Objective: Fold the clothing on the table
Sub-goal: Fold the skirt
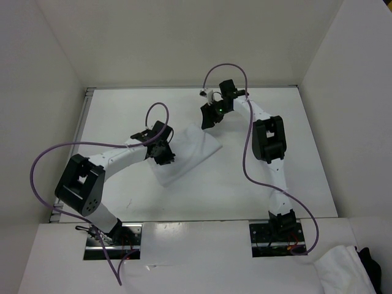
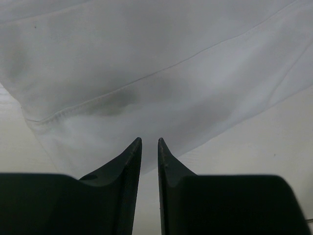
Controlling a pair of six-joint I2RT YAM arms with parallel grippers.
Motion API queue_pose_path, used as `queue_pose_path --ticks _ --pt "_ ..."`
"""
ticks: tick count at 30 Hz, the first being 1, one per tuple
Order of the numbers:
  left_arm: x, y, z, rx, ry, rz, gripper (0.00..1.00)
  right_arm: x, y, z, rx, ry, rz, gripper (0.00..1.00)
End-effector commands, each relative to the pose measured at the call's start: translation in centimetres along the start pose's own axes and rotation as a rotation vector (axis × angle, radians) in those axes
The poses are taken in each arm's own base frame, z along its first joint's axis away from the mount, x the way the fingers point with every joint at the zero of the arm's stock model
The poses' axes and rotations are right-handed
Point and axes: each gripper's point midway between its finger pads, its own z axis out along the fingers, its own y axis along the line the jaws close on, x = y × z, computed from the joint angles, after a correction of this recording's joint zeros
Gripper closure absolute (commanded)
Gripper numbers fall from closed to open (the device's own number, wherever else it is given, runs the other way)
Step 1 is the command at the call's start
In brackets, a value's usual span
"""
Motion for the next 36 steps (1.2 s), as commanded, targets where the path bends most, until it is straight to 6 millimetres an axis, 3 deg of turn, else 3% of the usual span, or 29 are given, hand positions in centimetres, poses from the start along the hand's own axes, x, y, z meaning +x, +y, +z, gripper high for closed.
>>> queue_pose_path --ticks 1,10,20,24,29,31,36 --pt "0.2 0.4 0.5 -0.022 -0.003 -0.010 0.73 -0.8 0.3 0.5 -0.005 -0.010 -0.042 0.37" --pt "0.3 0.5 0.7 -0.029 0.002 -0.009 0.73 0.6 1.3 1.7 -0.043 0.020 -0.036 0.40" --pt "0.4 0.7 0.7 -0.036 0.008 -0.008 0.73 0.3 2.6 2.8 -0.074 0.033 -0.039 0.41" --pt "0.2 0.6 0.5 -0.034 -0.005 -0.009 0.73 0.8 2.3 3.2 -0.069 0.045 -0.032 0.47" --pt "0.4 0.9 0.6 -0.042 0.000 -0.018 0.73 0.9 2.0 2.9 -0.036 0.042 -0.033 0.47" --pt "0.4 0.9 0.6 -0.042 0.000 -0.018 0.73 0.7 2.3 2.5 -0.034 0.036 -0.038 0.52" --pt "0.5 1.3 0.8 -0.055 -0.002 -0.016 0.73 1.3 2.3 2.6 -0.031 0.053 -0.018 0.80"
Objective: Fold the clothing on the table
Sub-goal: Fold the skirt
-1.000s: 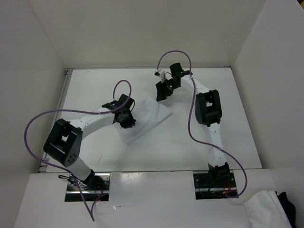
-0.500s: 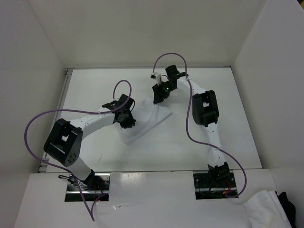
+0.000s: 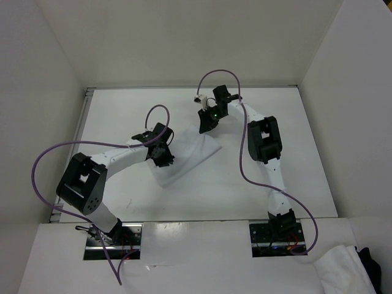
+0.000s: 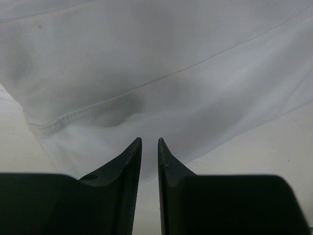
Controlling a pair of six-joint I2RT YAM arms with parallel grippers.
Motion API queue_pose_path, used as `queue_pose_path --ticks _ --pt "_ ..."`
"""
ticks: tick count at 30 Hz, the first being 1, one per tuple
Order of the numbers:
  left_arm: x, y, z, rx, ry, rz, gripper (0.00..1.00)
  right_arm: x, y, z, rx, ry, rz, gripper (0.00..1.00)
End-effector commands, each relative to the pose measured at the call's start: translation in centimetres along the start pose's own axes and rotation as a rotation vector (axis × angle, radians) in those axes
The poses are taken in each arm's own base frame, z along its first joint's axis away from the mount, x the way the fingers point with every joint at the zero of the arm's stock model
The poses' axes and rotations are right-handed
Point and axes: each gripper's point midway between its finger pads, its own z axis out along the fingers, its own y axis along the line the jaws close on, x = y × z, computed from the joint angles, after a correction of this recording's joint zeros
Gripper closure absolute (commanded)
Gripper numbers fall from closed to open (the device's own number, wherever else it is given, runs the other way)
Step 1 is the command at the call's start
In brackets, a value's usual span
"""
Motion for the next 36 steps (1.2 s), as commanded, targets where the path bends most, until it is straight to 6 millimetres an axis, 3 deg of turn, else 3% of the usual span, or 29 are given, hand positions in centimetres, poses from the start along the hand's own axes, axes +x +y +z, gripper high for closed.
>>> queue_pose_path --ticks 1,4,5,9,13,15,17,18,21,24,26,30,32,34,35,36 --pt "0.0 0.6 0.0 -0.033 -0.015 -0.025 0.73 -0.2 0.3 -0.5 0.021 0.005 0.003 0.85" --pt "-0.2 1.3 -0.3 -0.061 -0.030 -0.024 0.73 -0.8 0.9 -2.0 0.010 -0.005 0.000 1.00" --pt "-0.3 1.4 -0.6 -0.065 -0.038 -0.024 0.73 -0.8 0.7 -2.8 0.016 -0.005 0.012 1.00" --pt "-1.1 1.7 -2.1 -0.064 -0.087 -0.046 0.73 -1.3 2.9 -5.4 -0.031 0.007 0.001 1.00" --pt "-3.9 -4.1 -5.4 0.197 -0.167 -0.085 0.73 -2.2 4.8 -7.1 -0.054 -0.022 -0.012 1.00" --pt "-4.4 -8.6 -6.9 0.411 -0.149 -0.072 0.76 -1.7 4.7 -7.4 -0.048 -0.026 0.014 1.00" --pt "-2.6 -11.0 -6.9 0.492 -0.069 -0.031 0.84 -2.0 4.8 -7.4 -0.053 -0.038 0.026 1.00" --pt "-1.9 -10.9 -5.1 0.466 -0.026 -0.013 0.86 -2.0 4.8 -7.4 -0.053 -0.038 0.042 1.00" --pt "0.7 -12.0 -2.8 0.476 0.080 0.032 0.93 -2.2 5.4 -7.4 -0.079 -0.048 0.066 1.00" --pt "2.5 -12.3 -1.1 0.453 0.122 0.059 0.97 -3.2 5.3 -8.3 -0.073 -0.075 0.078 1.00" --pt "2.6 -13.3 -0.9 0.469 0.119 0.070 0.97 -3.5 5.5 -8.7 -0.070 -0.082 0.070 1.00" --pt "4.1 -14.4 0.6 0.460 0.159 0.084 0.97 -2.5 5.5 -8.1 -0.077 -0.065 0.098 1.00" --pt "4.7 -14.0 1.5 0.428 0.172 0.089 0.97 -2.3 5.4 -8.2 -0.067 -0.064 0.096 1.00" --pt "5.3 -13.4 2.8 0.399 0.190 0.088 0.97 -1.4 5.2 -7.8 -0.059 -0.042 0.112 0.92" --pt "5.3 -13.5 3.1 0.398 0.193 0.077 0.97 -1.4 4.9 -7.8 -0.042 -0.042 0.097 0.77" --pt "5.5 -13.3 3.4 0.390 0.197 0.077 0.97 -1.1 4.4 -8.2 -0.026 -0.040 0.106 0.44"
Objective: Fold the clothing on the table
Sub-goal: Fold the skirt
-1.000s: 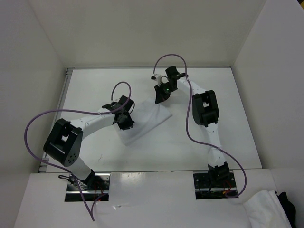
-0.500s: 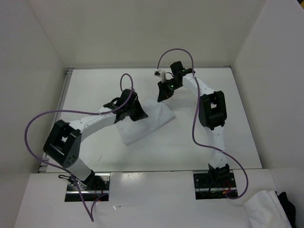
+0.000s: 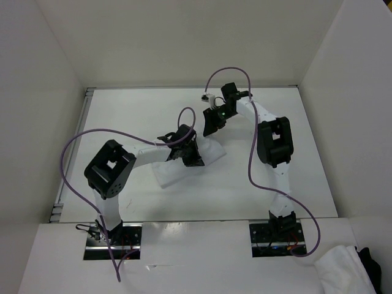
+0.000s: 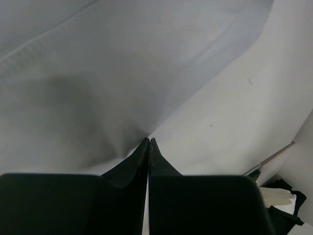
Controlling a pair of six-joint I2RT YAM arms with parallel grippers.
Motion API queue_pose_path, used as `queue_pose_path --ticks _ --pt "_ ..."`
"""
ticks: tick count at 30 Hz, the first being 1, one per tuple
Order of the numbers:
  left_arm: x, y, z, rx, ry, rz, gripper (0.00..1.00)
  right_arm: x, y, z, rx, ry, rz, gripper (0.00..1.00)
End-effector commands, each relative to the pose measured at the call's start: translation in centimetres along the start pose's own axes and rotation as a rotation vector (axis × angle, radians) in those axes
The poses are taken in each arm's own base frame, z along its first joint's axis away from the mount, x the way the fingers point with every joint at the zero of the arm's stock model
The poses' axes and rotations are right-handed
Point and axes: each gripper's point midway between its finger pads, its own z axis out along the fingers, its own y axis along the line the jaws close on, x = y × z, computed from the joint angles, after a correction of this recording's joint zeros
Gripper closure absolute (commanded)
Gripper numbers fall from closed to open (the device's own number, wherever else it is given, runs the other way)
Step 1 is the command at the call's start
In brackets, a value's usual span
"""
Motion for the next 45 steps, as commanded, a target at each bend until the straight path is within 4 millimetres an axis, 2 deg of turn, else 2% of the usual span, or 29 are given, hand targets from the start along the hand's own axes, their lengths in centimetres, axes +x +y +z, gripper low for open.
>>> queue_pose_path --ticks 1,2,3,4,5,6,7,8,9,12,16,17,18,19,20,22,26,28,29,32,34,35,36,39,40,45 --pt "0.0 -0.9 1.2 0.021 0.005 0.001 0.97 -1.2 0.4 -2.3 0.040 -0.046 -0.045 0.36" --pt "0.1 -0.7 1.4 0.014 0.010 -0.001 0.97 -1.6 0.3 -3.7 0.057 -0.069 -0.046 0.31" --pt "0.2 -1.3 1.4 0.025 0.010 0.009 0.97 -1.7 0.5 -3.9 0.061 -0.079 -0.056 0.21" --pt "0.3 -1.2 1.4 0.018 0.014 0.007 0.97 -2.1 0.5 -4.6 0.057 -0.104 -0.077 0.21" --pt "0.3 -1.2 1.4 0.018 0.014 0.007 0.97 -3.1 1.6 -5.6 0.042 -0.132 -0.126 0.21" --pt "0.3 -1.2 1.4 0.018 0.014 0.007 0.97 -3.3 1.5 -6.3 0.052 -0.144 -0.141 0.20" --pt "0.1 -1.0 1.4 0.011 0.004 0.007 0.97 -3.1 2.0 -6.4 0.039 -0.141 -0.147 0.15" --pt "0.1 -1.0 1.4 0.011 0.004 0.007 0.97 -3.2 2.4 -6.7 0.027 -0.145 -0.166 0.15" --pt "0.1 -1.0 1.4 0.011 0.004 0.007 0.97 -2.3 2.5 -6.5 0.018 -0.124 -0.154 0.17" --pt "0.3 -0.7 1.7 0.002 0.010 0.005 0.97 -1.2 2.8 -6.2 -0.004 -0.093 -0.164 0.24" --pt "0.3 -0.7 1.7 0.002 0.010 0.005 0.97 1.4 3.8 -5.6 -0.079 -0.043 -0.157 0.57" --pt "0.3 -0.7 1.7 0.002 0.010 0.005 0.97 1.9 4.8 -5.4 -0.110 -0.020 -0.150 0.74" --pt "0.3 -0.7 1.7 0.002 0.010 0.005 0.97 2.7 4.4 -4.7 -0.122 0.003 -0.133 0.80" --pt "0.3 -0.7 1.7 0.002 0.010 -0.004 0.97 3.4 5.1 -3.9 -0.139 0.039 -0.125 0.94" --pt "0.3 -0.7 1.7 0.002 0.010 -0.004 0.97 3.7 4.9 -3.5 -0.143 0.048 -0.115 0.99" --pt "0.3 -0.7 1.7 0.002 0.010 -0.004 0.97 4.6 4.6 -2.6 -0.165 0.066 -0.072 1.00" --pt "-0.3 -1.2 0.9 0.000 -0.014 -0.002 0.97 5.1 4.0 -1.8 -0.160 0.062 -0.033 1.00" --pt "-1.5 -2.5 -0.7 0.024 -0.075 0.007 0.97 6.4 3.9 -1.0 -0.156 0.100 -0.016 1.00" --pt "-2.5 -4.2 -2.4 0.071 -0.122 0.017 0.97 6.5 3.7 -1.0 -0.145 0.107 -0.017 1.00" --pt "-3.7 -4.9 -4.1 0.097 -0.199 0.023 0.94 8.6 3.3 -0.3 -0.121 0.169 0.009 1.00" --pt "-4.6 -4.0 -4.1 0.082 -0.212 -0.008 0.94 10.1 2.9 -0.1 -0.093 0.201 0.040 1.00" --pt "-4.8 -3.0 -3.4 0.059 -0.206 -0.020 0.94 10.2 2.7 0.0 -0.075 0.195 0.041 1.00" --pt "-4.5 -2.7 -2.8 0.051 -0.186 -0.022 0.94 11.2 2.6 0.1 -0.061 0.213 0.063 1.00" --pt "-4.2 0.6 -0.3 -0.043 -0.141 -0.056 0.96 12.6 1.5 0.1 0.025 0.251 0.115 1.00" --pt "-3.6 1.9 0.7 -0.081 -0.115 -0.064 0.97 13.6 1.3 0.4 0.033 0.276 0.141 1.00" --pt "-4.1 3.7 1.0 -0.157 -0.139 -0.087 1.00 15.4 0.8 0.2 0.094 0.330 0.216 1.00"
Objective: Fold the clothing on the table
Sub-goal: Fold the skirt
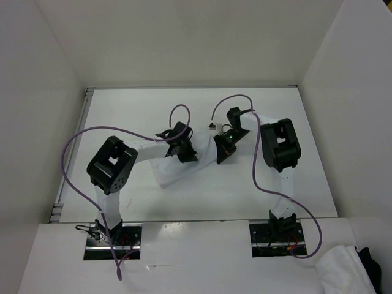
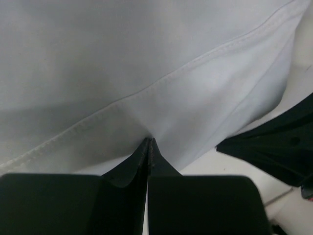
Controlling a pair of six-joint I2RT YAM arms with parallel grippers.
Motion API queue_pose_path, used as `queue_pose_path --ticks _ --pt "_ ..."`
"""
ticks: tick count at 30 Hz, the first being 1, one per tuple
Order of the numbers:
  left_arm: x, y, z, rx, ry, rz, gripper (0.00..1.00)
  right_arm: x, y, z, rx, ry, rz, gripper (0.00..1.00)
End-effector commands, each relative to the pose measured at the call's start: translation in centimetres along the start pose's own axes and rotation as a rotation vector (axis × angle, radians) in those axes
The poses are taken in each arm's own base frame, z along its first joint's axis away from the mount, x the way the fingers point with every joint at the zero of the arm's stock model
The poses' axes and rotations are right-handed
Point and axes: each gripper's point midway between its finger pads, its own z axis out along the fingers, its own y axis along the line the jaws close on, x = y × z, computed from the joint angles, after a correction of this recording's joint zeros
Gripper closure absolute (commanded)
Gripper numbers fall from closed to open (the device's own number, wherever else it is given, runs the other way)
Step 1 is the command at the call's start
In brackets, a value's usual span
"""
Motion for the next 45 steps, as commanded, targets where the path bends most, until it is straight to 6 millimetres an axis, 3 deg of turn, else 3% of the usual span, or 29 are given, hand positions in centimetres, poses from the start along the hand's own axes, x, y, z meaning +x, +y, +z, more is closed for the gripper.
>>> queue_pose_path --ticks 1,4,7,9,10,13,15,22,25,28,32,39,42,45 --pt "-0.9 0.6 -0.4 -0.054 -0.048 -0.011 1.00 1.3 -2.2 0.5 0.134 0.040 0.039 1.00" --pt "-1.4 1.1 -0.4 -0.071 -0.059 -0.021 1.00 1.6 -2.0 -0.1 0.105 0.028 0.045 1.00" --pt "-1.6 0.9 -0.7 -0.063 -0.064 -0.021 1.00 0.6 1.1 -2.0 -0.049 -0.061 -0.071 1.00" --pt "-1.7 0.7 -0.6 -0.055 -0.068 -0.020 1.00 -0.1 4.3 -3.1 -0.189 -0.101 -0.110 1.00" --pt "-1.6 0.6 -0.7 -0.050 -0.061 -0.020 1.00 -1.3 5.4 -3.5 -0.256 -0.140 -0.164 1.00" --pt "-1.3 0.8 -0.4 -0.053 -0.048 -0.021 1.00 -1.8 6.8 -3.7 -0.374 -0.092 -0.135 1.00" --pt "-1.4 0.6 -0.4 -0.045 -0.053 -0.020 1.00 -1.8 6.3 -1.6 -0.459 -0.064 -0.067 1.00" --pt "-1.7 0.1 -0.9 -0.030 -0.062 -0.010 1.00 -4.9 5.4 -1.3 -0.483 -0.114 -0.066 1.00" --pt "-1.6 0.3 -0.8 -0.030 -0.062 -0.010 1.00 -6.9 3.1 0.0 -0.418 -0.137 -0.021 1.00" --pt "-1.6 0.2 -1.1 -0.030 -0.062 -0.010 1.00 -7.5 0.0 1.5 -0.264 -0.111 0.098 1.00" --pt "-1.8 0.0 -1.4 -0.027 -0.075 -0.018 1.00 -5.0 -3.5 2.5 -0.097 -0.056 0.243 1.00" --pt "-2.2 1.6 -1.3 -0.076 -0.080 -0.056 1.00 2.3 -5.3 3.3 0.058 0.094 0.349 1.00" --pt "-2.4 2.4 -1.4 -0.102 -0.084 -0.075 1.00 4.0 -5.9 3.1 0.077 0.103 0.367 1.00" --pt "-2.5 2.9 -1.4 -0.114 -0.083 -0.092 1.00 3.2 -4.6 1.6 -0.010 0.047 0.307 0.96"
